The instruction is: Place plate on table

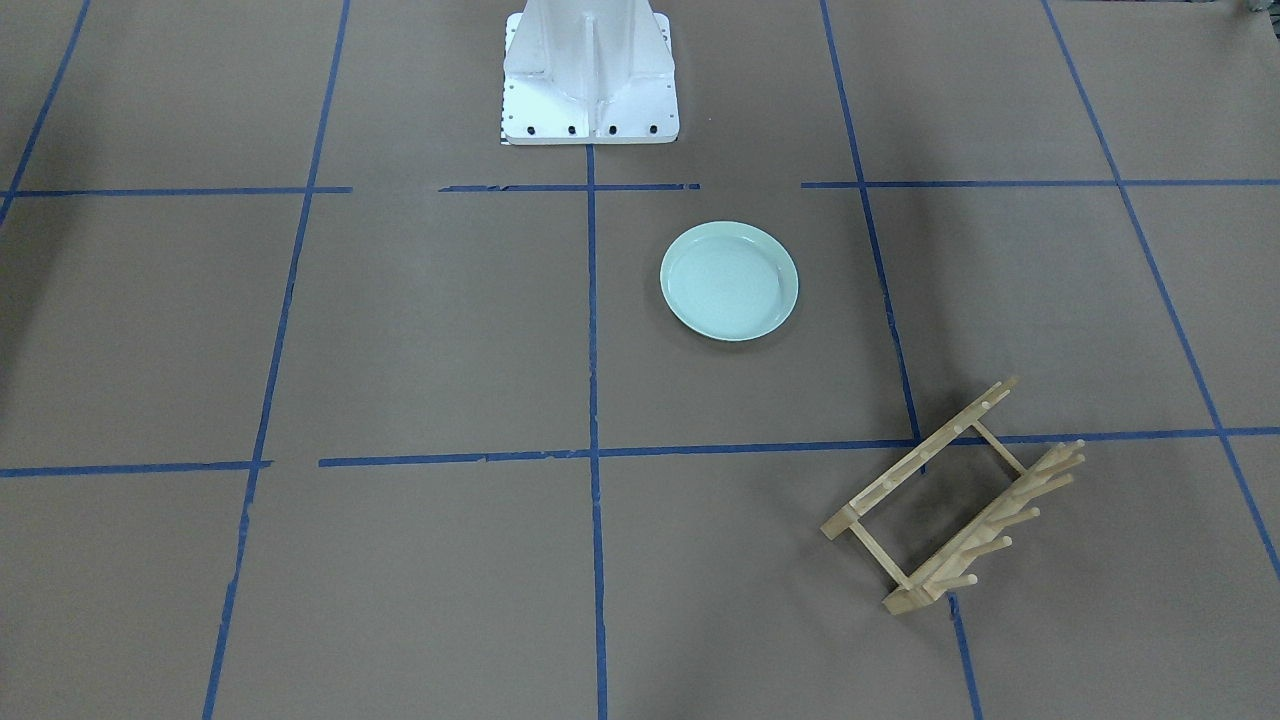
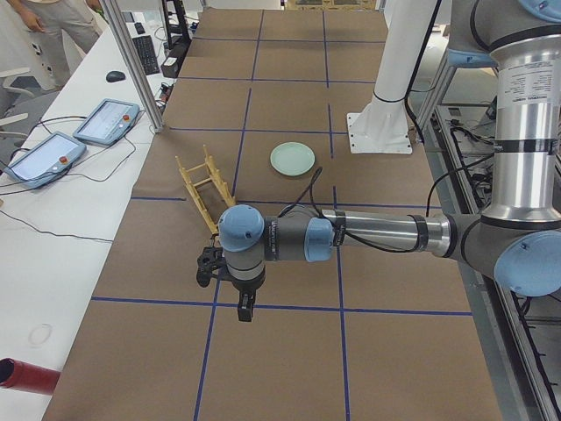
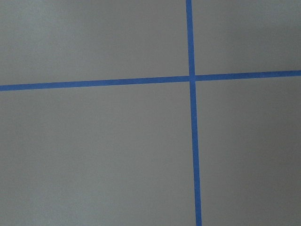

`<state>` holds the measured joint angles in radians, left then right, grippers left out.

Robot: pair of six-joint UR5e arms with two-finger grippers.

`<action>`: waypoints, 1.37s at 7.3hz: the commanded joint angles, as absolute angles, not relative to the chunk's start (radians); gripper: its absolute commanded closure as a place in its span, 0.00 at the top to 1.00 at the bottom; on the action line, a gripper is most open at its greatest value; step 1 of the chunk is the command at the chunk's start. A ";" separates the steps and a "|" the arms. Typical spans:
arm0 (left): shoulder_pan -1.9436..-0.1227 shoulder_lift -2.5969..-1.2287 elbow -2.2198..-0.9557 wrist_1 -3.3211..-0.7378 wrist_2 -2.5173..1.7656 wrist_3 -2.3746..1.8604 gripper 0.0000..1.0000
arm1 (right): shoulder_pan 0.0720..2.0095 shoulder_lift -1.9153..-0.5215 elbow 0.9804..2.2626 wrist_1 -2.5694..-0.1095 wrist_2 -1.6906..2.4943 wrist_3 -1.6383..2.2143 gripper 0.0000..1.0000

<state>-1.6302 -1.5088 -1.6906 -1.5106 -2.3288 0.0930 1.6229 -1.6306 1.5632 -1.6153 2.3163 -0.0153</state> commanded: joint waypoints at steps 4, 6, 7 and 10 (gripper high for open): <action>-1.631 -1.505 -1.695 -1.506 -2.330 0.100 1.00 | 1.623 -1.631 1.563 -1.615 2.316 -0.015 1.00; -1.632 -1.500 -1.710 -1.506 -2.330 0.100 1.00 | 1.623 -1.631 1.563 -1.615 2.316 -0.015 1.00; -1.632 -1.499 -1.710 -1.506 -2.330 0.100 1.00 | 1.623 -1.631 1.563 -1.615 2.316 -0.015 1.00; -1.632 -1.497 -1.710 -1.506 -2.329 0.100 1.00 | 1.623 -1.631 1.563 -1.615 2.316 -0.015 1.00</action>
